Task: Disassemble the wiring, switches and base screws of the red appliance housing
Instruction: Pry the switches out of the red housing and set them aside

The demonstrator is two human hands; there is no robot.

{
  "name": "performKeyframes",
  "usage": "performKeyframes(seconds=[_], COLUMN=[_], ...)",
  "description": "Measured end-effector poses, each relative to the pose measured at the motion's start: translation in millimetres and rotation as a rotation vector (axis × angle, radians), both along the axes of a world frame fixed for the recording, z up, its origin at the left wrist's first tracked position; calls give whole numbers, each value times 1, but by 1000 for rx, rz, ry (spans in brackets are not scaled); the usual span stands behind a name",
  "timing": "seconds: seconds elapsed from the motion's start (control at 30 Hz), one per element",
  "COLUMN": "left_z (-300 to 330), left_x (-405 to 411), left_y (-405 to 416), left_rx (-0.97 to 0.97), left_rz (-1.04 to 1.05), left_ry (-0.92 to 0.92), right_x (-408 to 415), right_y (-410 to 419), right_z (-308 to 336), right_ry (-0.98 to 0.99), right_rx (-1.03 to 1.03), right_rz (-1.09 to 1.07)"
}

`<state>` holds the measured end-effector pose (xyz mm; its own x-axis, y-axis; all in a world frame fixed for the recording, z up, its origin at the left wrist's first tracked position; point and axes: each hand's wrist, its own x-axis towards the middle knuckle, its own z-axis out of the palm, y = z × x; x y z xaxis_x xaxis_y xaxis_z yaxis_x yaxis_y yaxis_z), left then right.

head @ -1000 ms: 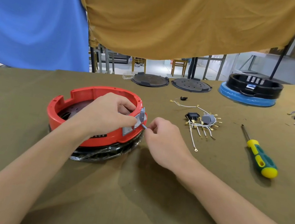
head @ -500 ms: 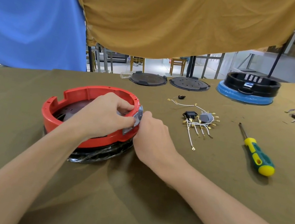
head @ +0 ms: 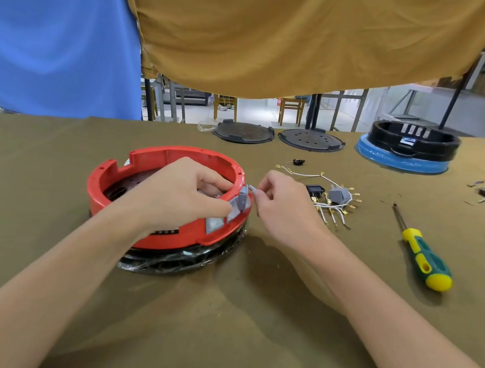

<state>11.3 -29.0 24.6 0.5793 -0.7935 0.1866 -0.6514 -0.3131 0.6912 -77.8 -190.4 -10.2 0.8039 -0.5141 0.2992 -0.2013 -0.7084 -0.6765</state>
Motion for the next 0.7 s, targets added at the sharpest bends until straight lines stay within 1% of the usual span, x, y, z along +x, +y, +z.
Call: performKeyframes(seconds=[0.17, 0.27, 0.37, 0.5, 0.63, 0.7], left_z=[-2, -2, -3, 2, 16, 16], left_x=[-1, -1, 0, 0, 10, 15], left_y=[-1, 0, 0, 4, 21, 25], left_rx=[-6, 12, 44, 80, 161, 159], left_rz=[68, 61, 62, -23, -169, -193], left_ry=[-19, -38, -79, -190, -107, -87], right_x=[1, -4, -10, -17, -20, -20], right_y=[4, -6, -25, -43, -51, -50], right_z=[-3, 1, 5, 10, 14, 13], right_ry=[24, 7, 33, 86, 25, 28], right_rx=[46, 116, 108, 142, 367, 364], right_rz=[26, 104, 190, 323, 435, 467])
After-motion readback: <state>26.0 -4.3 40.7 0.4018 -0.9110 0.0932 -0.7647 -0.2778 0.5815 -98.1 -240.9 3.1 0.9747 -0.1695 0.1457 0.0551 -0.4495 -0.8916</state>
